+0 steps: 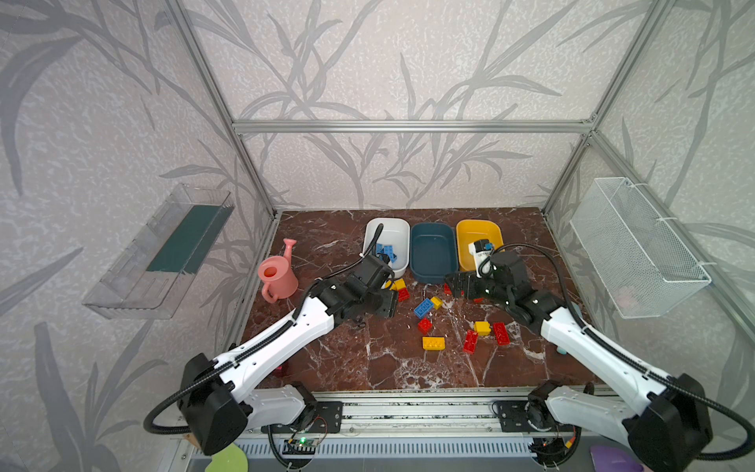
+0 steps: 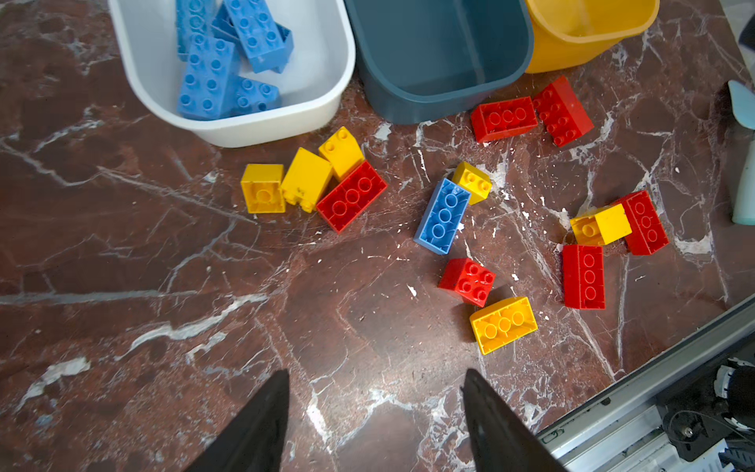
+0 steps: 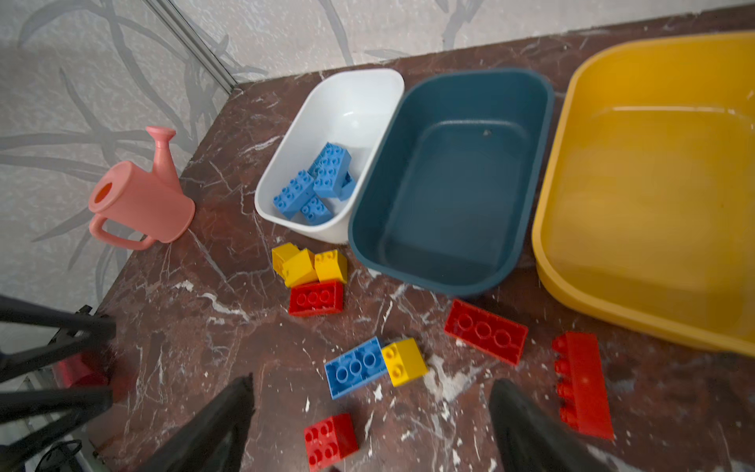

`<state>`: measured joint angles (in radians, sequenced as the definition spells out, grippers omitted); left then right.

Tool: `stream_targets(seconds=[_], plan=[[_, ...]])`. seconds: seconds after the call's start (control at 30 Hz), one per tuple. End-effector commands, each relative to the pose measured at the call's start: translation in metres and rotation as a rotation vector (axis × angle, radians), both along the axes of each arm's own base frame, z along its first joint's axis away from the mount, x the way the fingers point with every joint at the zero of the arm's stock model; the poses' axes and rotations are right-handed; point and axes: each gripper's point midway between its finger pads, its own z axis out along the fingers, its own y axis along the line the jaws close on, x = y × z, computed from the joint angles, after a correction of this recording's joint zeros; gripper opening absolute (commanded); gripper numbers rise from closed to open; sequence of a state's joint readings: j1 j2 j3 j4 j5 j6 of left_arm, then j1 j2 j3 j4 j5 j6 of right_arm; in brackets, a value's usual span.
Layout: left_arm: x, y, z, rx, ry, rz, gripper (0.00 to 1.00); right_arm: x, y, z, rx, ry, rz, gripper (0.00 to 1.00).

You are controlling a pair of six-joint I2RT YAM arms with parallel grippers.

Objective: Sort the legos into containers by color
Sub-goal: Pick up the lego from the center of the table.

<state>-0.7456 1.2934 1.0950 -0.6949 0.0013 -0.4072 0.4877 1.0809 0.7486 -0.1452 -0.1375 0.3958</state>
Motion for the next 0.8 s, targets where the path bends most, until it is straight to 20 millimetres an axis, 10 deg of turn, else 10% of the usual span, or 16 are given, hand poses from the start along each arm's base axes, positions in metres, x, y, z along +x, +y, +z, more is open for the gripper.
stream_targets(seconds=[0.0, 0.27, 0.77], plan=[[0.009, -0.024, 0.000, -0.001, -0.026, -0.061, 0.69, -0.014, -0.005, -0.002, 0.099, -0.032, -0.014, 0.91], [0.025, -0.059, -0.049, 0.155, 0.024, -0.173, 0.69, -0.048, -0.023, -0.041, 0.161, -0.021, -0.049, 0.91], [0.044, -0.109, -0.113, 0.255, 0.092, -0.279, 0.67, -0.073, -0.052, -0.047, 0.154, -0.142, -0.105, 0.91]])
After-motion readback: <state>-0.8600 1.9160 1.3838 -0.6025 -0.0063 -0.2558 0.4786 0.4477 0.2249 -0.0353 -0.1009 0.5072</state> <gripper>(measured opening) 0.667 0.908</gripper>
